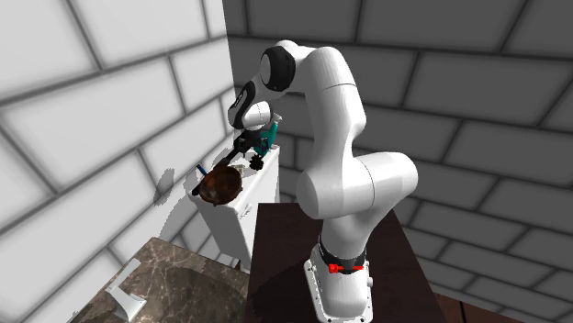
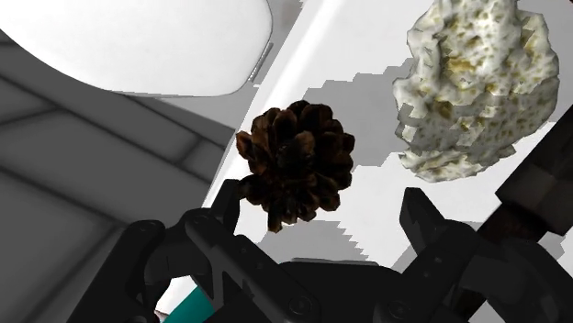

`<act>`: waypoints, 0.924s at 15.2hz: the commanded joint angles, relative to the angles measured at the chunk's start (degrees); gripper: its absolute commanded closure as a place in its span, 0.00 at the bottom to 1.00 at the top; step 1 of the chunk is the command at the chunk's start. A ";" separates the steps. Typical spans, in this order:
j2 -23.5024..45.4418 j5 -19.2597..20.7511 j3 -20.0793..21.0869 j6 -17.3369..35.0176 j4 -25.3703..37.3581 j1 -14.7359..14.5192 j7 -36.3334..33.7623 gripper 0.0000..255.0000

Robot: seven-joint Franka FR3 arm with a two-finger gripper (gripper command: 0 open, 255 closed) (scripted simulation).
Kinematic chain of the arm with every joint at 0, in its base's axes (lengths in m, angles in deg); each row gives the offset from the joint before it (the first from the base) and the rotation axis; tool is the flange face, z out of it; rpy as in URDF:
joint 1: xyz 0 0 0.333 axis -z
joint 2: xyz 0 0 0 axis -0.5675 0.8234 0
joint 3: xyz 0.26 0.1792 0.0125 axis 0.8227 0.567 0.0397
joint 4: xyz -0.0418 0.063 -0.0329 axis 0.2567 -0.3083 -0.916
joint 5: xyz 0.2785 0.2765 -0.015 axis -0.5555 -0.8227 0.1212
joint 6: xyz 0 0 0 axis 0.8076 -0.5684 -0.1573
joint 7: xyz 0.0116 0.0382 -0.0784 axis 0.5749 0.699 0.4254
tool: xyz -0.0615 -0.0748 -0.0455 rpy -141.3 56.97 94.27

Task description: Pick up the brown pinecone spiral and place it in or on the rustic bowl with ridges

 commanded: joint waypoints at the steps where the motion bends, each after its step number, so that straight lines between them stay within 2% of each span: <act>1: 0.83 0.08 -0.09 0.52 0.31 -0.14 -0.07 0.00; 8: 0.83 0.09 -0.09 0.51 0.33 -0.14 -0.07 0.00; 9: 0.95 0.09 -0.10 0.51 0.44 -0.09 -0.01 1.00; 14: 1.44 0.08 -0.10 0.09 1.39 -0.19 0.00 1.00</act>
